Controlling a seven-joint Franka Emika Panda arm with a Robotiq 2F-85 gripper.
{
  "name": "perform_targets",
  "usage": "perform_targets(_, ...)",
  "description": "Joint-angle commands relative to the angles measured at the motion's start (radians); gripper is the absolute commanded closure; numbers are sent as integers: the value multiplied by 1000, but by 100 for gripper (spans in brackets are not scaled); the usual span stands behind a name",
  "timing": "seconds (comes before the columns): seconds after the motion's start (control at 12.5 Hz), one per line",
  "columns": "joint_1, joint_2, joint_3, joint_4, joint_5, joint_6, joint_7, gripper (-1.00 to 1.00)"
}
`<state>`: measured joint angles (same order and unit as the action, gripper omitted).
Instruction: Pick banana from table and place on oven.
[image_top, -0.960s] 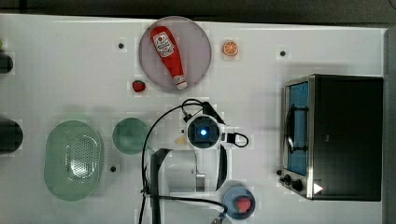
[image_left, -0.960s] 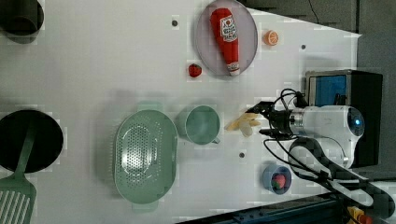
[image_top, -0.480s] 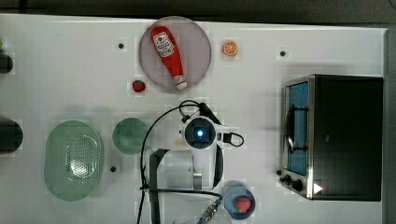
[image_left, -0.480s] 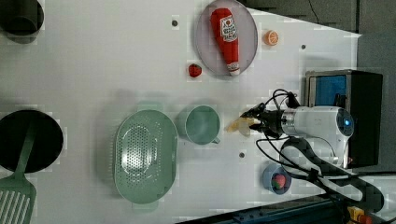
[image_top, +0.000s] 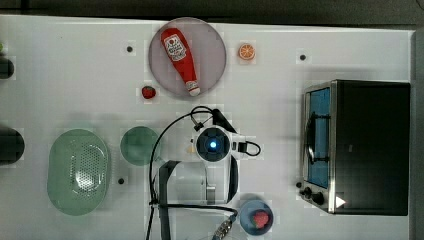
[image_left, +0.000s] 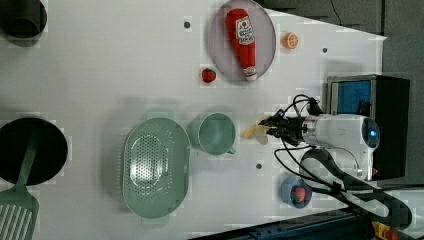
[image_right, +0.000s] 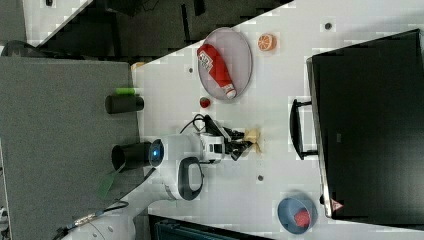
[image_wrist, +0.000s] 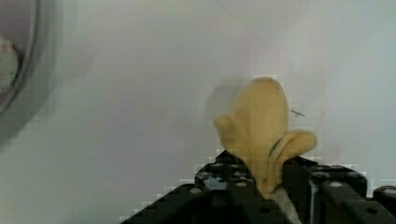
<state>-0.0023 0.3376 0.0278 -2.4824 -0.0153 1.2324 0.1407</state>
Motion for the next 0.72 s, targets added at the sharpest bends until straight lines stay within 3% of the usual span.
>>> perform_targets(0.08,-9,-180,2,95,12,-106,28,45)
perform_targets(0.4,-13,-411,-17,274,12,-578,28,45)
perform_targets(0.72,-28,-516,-119,460,10,-935,23,45)
